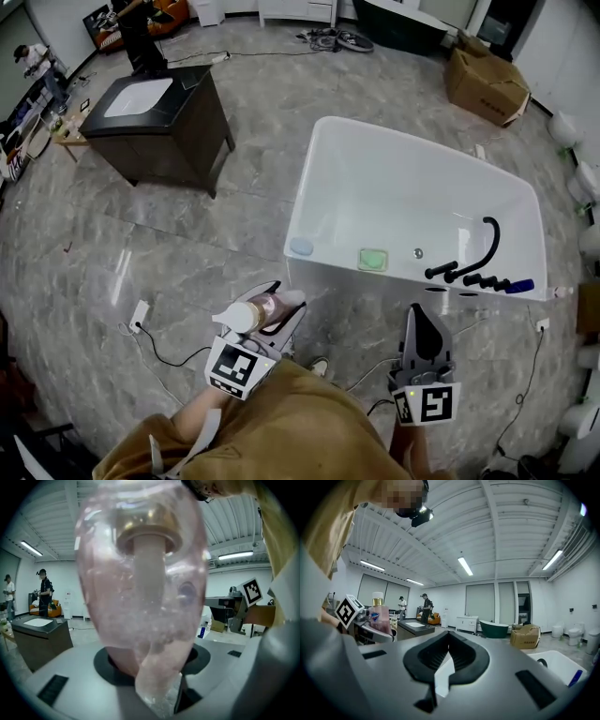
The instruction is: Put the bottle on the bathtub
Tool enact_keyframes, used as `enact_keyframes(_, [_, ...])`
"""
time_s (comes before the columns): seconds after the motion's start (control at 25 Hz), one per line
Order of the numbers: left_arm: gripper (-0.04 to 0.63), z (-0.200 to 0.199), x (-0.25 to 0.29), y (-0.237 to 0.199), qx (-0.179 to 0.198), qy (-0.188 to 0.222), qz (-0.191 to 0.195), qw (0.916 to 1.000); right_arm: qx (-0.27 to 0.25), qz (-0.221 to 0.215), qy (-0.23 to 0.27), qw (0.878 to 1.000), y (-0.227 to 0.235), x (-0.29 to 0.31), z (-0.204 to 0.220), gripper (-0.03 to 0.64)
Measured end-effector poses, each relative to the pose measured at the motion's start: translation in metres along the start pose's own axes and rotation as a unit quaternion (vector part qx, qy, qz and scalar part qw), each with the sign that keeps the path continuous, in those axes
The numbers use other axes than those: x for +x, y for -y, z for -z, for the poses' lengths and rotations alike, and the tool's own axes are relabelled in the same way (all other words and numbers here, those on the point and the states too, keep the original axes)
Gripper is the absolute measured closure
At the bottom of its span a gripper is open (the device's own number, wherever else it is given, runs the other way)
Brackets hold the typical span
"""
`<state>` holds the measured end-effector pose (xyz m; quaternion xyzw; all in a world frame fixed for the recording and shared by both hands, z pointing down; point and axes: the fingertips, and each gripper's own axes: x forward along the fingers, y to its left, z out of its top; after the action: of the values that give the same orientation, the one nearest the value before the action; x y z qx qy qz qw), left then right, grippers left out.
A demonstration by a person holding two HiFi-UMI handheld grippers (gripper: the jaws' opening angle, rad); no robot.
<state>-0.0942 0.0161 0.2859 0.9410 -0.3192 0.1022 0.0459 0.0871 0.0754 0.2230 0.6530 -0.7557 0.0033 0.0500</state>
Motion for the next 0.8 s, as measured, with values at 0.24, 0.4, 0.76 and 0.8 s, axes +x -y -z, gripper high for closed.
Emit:
enact_keyframes(0.24, [0.368,0.003,0.027,-0.018,-0.008,-0.015,0.016,0.9997,-0.002,0.016,-0.021,1.000,0.003,0.022,0.015,0.611])
enact_keyframes(0.4, [0.368,0.006,0.042,-0.026,0.013,-0.014,0.027,0.9995,-0.001,0.019,-0.032,0.999,0.002,0.030,0.020,0.611])
enact_keyframes(0.76, [0.368,0.035,0.088,-0.040,0.011,-0.033,0.046,0.9983,-0.013,0.016,-0.054,0.998,0.001,0.047,0.041,0.611])
enact_keyframes(0.8, [0.368,0.040,0.092,-0.040,0.012,-0.035,0.050,0.9981,-0.013,0.018,-0.058,0.998,0.002,0.048,0.046,0.611])
